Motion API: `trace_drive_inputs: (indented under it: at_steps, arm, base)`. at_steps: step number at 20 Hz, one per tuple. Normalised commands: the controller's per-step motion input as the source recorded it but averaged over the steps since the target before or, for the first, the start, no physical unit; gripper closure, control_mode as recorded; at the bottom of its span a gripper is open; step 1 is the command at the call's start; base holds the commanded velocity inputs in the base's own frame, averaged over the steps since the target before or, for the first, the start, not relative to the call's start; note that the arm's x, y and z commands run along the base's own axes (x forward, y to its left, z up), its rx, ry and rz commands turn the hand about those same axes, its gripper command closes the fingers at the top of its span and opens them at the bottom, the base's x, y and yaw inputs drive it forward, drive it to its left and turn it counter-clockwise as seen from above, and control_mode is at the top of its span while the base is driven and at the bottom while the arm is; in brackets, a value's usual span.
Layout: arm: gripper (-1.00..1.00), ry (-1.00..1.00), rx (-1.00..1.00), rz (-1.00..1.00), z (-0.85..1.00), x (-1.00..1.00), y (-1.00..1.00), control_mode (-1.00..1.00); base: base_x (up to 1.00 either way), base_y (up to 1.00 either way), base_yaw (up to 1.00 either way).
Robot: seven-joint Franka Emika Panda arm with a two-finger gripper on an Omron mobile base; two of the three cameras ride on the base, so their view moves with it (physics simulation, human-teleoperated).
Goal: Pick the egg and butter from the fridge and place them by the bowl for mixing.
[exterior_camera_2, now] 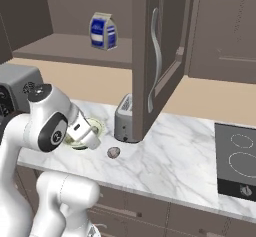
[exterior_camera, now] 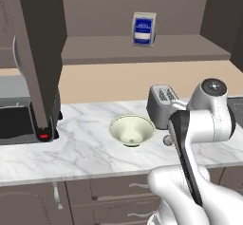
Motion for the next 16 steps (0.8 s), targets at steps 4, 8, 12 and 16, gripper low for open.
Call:
trace_drive_inputs:
  at_steps: [4, 8, 12, 16]
  arm:
    - [1.0, 0.13, 0.14, -0.13, -0.21, 0.01, 0.0, -1.0]
    - [1.0, 0.09, 0.06, -0.12, -0.3, 0.0, 0.0, -1.0]
    - [1.0, 0.06, 0.07, -0.11, -0.31, 0.0, -0.01, -1.0]
    - [1.0, 0.0, 0.11, -0.07, -0.29, 0.0, -0.04, -1.0]
  base:
    - [0.0, 0.0, 0.0]
    - [0.0, 0.0, 0.0]
    - [0.0, 0.0, 0.0]
    - [0.0, 0.0, 0.0]
